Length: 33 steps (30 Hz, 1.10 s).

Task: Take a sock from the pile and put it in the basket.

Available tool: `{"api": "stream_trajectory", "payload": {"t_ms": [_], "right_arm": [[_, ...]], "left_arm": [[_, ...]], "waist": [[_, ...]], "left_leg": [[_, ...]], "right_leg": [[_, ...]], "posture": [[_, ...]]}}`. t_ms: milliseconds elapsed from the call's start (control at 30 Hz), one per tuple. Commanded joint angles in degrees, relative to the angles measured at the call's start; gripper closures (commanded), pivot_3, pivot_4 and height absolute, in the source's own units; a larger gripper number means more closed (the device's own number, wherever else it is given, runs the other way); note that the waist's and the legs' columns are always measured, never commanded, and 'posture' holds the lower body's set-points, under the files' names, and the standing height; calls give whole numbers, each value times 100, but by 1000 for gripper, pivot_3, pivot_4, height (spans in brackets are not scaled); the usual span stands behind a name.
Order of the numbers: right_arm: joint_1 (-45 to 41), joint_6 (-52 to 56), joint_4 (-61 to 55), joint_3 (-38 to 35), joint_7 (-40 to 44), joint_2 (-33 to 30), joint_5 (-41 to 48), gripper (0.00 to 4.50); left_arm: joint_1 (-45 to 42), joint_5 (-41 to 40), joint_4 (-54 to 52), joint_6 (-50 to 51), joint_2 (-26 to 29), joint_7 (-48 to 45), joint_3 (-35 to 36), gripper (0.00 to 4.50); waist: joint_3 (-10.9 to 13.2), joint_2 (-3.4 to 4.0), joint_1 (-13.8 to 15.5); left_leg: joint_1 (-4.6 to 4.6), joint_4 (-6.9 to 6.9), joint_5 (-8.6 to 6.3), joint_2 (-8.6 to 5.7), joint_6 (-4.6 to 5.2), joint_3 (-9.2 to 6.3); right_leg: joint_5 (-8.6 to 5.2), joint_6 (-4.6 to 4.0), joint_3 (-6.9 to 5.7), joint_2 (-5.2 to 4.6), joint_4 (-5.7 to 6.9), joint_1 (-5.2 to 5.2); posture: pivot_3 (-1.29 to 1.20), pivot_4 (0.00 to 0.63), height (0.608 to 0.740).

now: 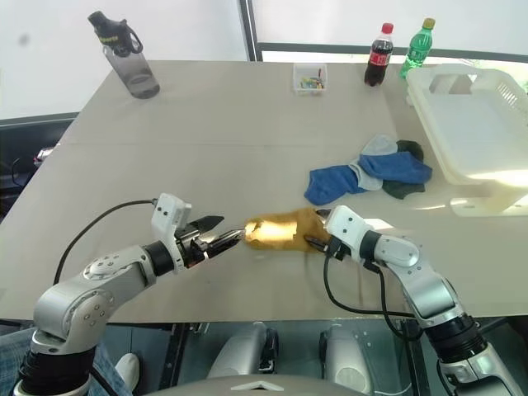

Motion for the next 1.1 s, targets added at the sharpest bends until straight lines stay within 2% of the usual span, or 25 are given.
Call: {"api": "stream_trajectory", "payload": {"t_ms": [33, 133, 233, 500, 633, 800, 933, 1100], "right_arm": [[108, 74, -37, 27, 45, -8, -87, 1394], [104, 89, -50, 31, 48, -1, -100, 1394], [83, 98, -84, 46, 45, 5, -138, 1394], [60, 166, -157, 69, 7, 61, -199, 1394], [61, 189, -177, 92, -33, 121, -248, 1394], [102, 207, -223, 98, -71, 190, -314, 1394], [126, 237, -250, 68, -103, 229, -344, 1394], [123, 284, -267, 67, -127, 255, -357, 1394]], "left_arm": [[104, -504, 143, 430, -273, 225, 192, 331], [55, -935, 308, 739, -563, 419, 339, 331], [-177, -1996, 703, 1082, -945, 677, 772, 331], [-597, -3338, 1485, 2125, -521, 1042, 808, 331], [-851, -3518, 1789, 2330, -420, 1013, 551, 331], [-1382, -3463, 2349, 2351, -566, 871, 280, 331], [-1589, -3333, 2534, 2250, -658, 648, 118, 331], [-1763, -3546, 2551, 2126, -912, 332, 158, 331]], "waist": [[-4, -6, -1], [-9, -9, 5], [-13, -13, 13], [-17, -19, 4], [-18, -19, -2], [-19, -22, 7], [-19, -21, -29], [-19, -22, -23]], "left_leg": [[1, 0, 0, 0, 0, 0], [1, 0, 0, 0, 0, -3], [2, 4, 0, -1, 0, -3], [2, 5, 0, -3, 0, -8], [2, 4, 0, -4, 0, -8], [3, 5, 3, -5, -5, -10], [3, 5, 4, -6, -7, -9], [3, 6, 6, -6, -10, -10]], "right_leg": [[0, 0, 0, -1, 1, 0], [0, 0, -3, 0, 1, 1], [0, 0, -3, -1, 3, 3], [0, 0, -7, 1, 4, 3], [0, 0, -7, 2, 6, 3], [0, 0, -10, 5, 9, 3], [0, 0, -7, 7, 8, 2], [0, 0, -8, 5, 7, 3]], "posture": [[0, 150, 740], [0, 150, 740], [0, 150, 740], [0, 150, 740], [0, 150, 740], [0, 150, 740], [0, 150, 740], [0, 150, 740]]}}
